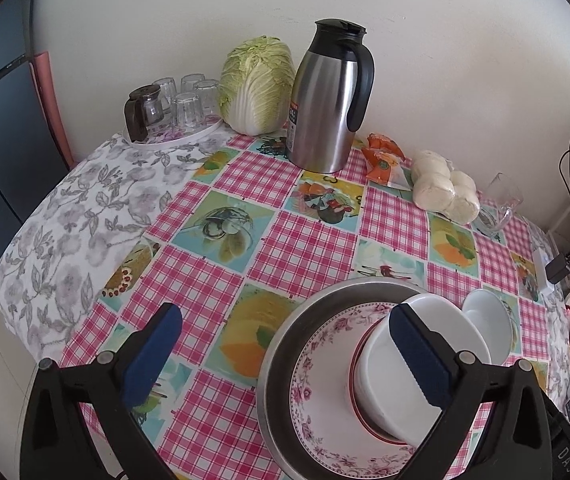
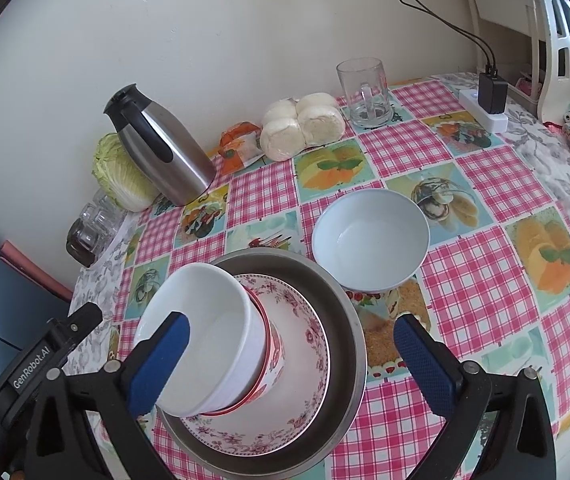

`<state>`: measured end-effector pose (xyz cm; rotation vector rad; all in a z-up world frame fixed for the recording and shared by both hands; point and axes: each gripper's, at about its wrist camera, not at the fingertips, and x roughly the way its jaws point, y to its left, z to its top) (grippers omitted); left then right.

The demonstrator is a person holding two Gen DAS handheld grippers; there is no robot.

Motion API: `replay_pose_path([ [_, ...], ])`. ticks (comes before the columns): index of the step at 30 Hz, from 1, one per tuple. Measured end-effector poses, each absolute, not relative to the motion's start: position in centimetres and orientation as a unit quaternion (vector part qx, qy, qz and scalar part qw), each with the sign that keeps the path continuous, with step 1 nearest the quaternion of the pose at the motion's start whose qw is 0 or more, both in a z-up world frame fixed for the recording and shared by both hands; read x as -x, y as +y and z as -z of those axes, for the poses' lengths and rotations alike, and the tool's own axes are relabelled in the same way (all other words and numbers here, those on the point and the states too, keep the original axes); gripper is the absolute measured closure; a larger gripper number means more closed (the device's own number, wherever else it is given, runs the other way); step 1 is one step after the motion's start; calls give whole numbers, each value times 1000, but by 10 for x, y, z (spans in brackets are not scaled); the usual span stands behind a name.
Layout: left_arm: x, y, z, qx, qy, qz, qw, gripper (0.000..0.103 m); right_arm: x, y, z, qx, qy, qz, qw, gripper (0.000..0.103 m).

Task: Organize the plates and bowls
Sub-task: 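Move both open tools over to the light blue round bowl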

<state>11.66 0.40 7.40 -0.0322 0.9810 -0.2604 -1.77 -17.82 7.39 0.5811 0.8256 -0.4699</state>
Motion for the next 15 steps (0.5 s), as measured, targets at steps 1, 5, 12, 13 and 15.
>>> replay_pose_path([
  [1,-116,4,-74,16,469,124,874,0,18,-178,-74,-276,392,223,849,0],
  [5,-114,3,-78,25,464,116,878,0,20,-180,-76,-276,391,222,850,0],
  [12,-102,-15,-102,38,427,123,895,0,30,-195,-82,-286,379,227,850,0],
  [13,-99,-18,-106,45,420,127,898,0,33,-198,-83,-289,376,229,850,0],
  [15,-96,-25,-115,54,406,139,902,0,38,-206,-84,-295,370,234,849,0],
])
